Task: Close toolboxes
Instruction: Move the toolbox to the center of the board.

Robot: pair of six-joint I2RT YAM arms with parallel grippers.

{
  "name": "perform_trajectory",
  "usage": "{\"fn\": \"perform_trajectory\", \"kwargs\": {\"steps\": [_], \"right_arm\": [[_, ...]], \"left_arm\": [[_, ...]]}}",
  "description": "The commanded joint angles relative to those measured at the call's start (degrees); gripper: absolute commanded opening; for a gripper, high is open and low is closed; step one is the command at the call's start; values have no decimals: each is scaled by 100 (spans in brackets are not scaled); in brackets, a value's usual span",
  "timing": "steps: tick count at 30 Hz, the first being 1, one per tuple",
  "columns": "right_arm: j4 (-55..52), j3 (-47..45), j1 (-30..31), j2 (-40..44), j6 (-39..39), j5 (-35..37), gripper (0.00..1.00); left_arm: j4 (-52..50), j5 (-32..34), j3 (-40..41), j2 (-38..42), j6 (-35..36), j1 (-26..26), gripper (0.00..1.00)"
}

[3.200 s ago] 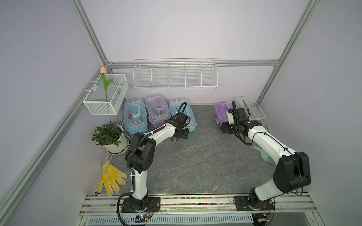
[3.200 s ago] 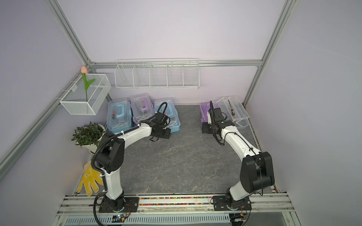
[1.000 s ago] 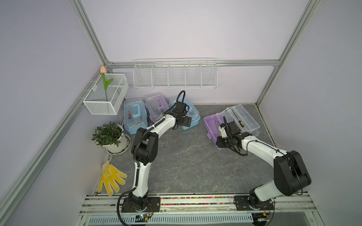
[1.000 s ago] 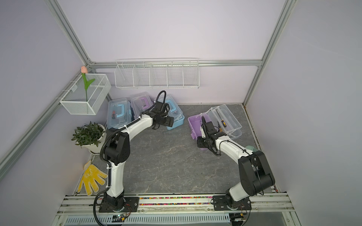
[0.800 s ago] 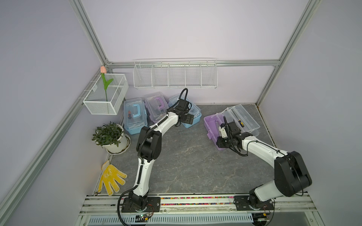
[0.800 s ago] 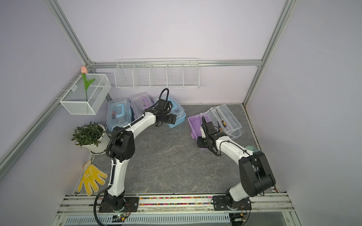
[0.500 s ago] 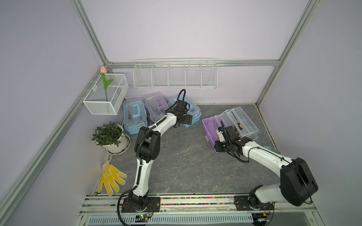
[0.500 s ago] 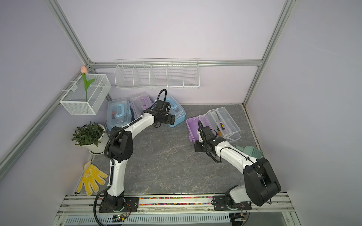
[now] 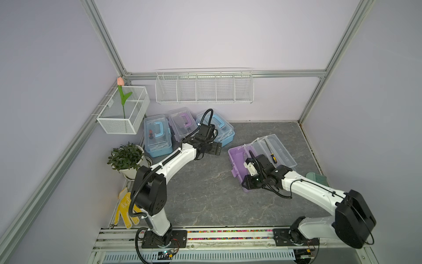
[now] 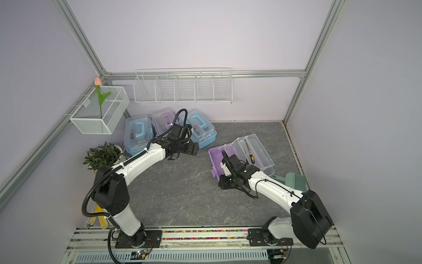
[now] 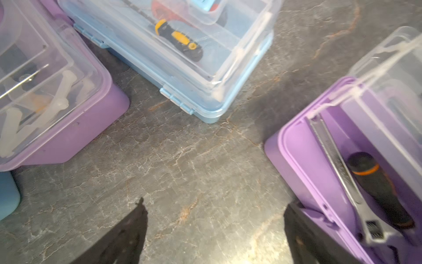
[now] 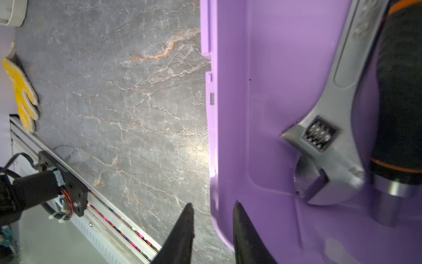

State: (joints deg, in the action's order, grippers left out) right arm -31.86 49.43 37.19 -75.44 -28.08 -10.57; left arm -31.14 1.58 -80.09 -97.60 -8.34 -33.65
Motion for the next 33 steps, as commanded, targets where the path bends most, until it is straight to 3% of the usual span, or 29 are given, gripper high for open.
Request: {"fn": "perform_trajectory", "kwargs": {"steps": [1,7,9,14,21,28,33], "right_arm": [[-864,379,-470,332,94,143,49],[-893,644,-2311,828,366,356,62],[-663,965,-3074,501,545,260,62],[-705,2075,-4033,-917,1020,219,67],[-754,3122,-4100,-1979,1772,492,83],[-1210,3942,-4022,-2947,2418,-878,84],[-1423,3857,-3517,-3033,3011,-1275,82]], "left_arm": [[103,-557,171,8,-54,-18,91],[363,-1012,-299,-693,2,-75,86],[333,-1060,-487,-888,21,-138,86],[91,-860,-345,-629,118,-203,86],[-299,-587,633,469,128,-203,86],[-72,-730,897,782,-6,-204,90],[80,-846,735,685,14,-203,92]]}}
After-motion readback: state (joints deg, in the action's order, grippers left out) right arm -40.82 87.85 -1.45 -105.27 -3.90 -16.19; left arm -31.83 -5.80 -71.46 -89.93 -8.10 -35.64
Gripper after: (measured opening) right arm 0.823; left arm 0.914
